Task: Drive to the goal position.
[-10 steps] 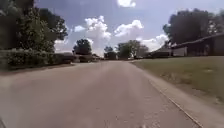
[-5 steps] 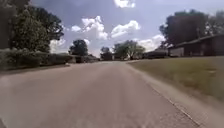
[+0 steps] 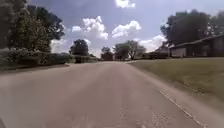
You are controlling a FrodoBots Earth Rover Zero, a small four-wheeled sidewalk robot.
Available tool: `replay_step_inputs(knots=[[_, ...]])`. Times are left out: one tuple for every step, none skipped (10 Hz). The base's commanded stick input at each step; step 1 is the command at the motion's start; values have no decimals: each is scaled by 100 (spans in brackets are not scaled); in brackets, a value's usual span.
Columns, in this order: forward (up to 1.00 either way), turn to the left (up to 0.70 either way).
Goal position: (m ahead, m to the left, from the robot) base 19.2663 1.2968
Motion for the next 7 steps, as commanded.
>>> replay_step_inputs(knots=[[70,0],[70,0],[70,0],[70,0],[70,0],[70,0],[70,0]])
